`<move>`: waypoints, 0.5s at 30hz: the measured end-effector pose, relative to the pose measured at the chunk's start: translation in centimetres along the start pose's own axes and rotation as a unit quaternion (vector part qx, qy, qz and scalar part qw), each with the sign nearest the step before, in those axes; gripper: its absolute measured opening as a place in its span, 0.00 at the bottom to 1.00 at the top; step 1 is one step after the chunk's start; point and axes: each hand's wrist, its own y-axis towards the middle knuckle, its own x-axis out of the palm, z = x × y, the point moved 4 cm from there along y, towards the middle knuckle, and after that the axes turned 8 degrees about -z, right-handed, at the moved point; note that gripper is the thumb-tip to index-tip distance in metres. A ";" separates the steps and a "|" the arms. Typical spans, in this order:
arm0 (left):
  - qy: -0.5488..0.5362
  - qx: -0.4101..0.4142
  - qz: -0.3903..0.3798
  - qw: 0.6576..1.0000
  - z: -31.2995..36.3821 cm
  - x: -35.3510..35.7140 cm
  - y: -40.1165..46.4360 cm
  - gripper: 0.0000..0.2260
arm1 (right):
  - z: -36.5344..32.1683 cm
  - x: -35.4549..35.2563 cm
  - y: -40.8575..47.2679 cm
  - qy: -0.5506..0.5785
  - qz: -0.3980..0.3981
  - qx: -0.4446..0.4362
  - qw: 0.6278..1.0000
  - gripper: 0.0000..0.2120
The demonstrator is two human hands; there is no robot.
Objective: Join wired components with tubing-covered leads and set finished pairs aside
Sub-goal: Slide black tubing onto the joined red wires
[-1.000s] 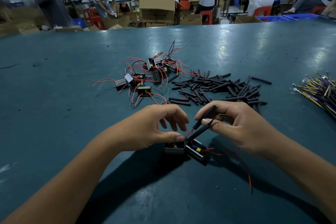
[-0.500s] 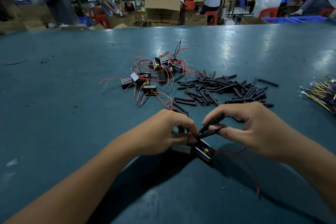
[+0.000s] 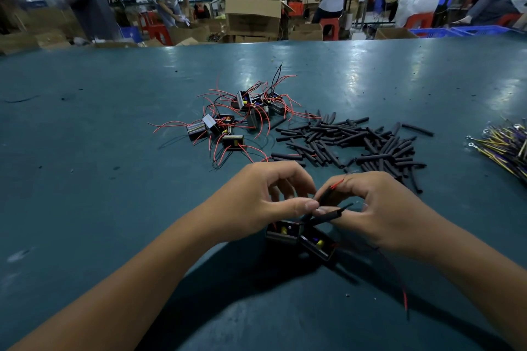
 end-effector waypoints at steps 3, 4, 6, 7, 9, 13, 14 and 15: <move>0.013 -0.005 0.008 1.000 -0.6 1.0 0.2 0.05 | 0.4 -0.3 -0.1 -0.020 0.008 0.013 1.000 0.04; 0.021 -0.002 0.008 1.000 -0.7 1.2 0.3 0.04 | 0.6 -0.6 -0.2 -0.018 0.000 0.017 1.000 0.03; 0.029 0.006 0.006 1.000 -0.7 1.4 0.3 0.02 | 0.8 -1.4 -0.4 0.003 -0.020 0.021 1.000 0.04; 0.029 0.005 0.009 1.000 -0.7 1.4 0.4 0.02 | 0.9 -2.0 -0.5 0.029 -0.021 0.019 0.999 0.05; 0.027 -0.002 0.016 1.000 -0.8 1.5 0.4 0.03 | 0.9 -2.8 -0.6 0.103 -0.004 0.013 0.995 0.04; 0.027 0.000 0.009 1.000 -0.7 1.4 0.4 0.03 | 0.8 -3.1 -0.6 0.113 0.025 0.006 0.993 0.07; 0.029 -0.002 0.005 1.000 -0.7 1.3 0.4 0.03 | 0.8 -3.1 -0.7 0.098 0.027 0.006 0.995 0.08; 0.033 -0.002 0.000 0.999 -0.6 1.3 0.4 0.03 | 0.8 -3.1 -0.7 0.084 0.031 0.006 0.996 0.07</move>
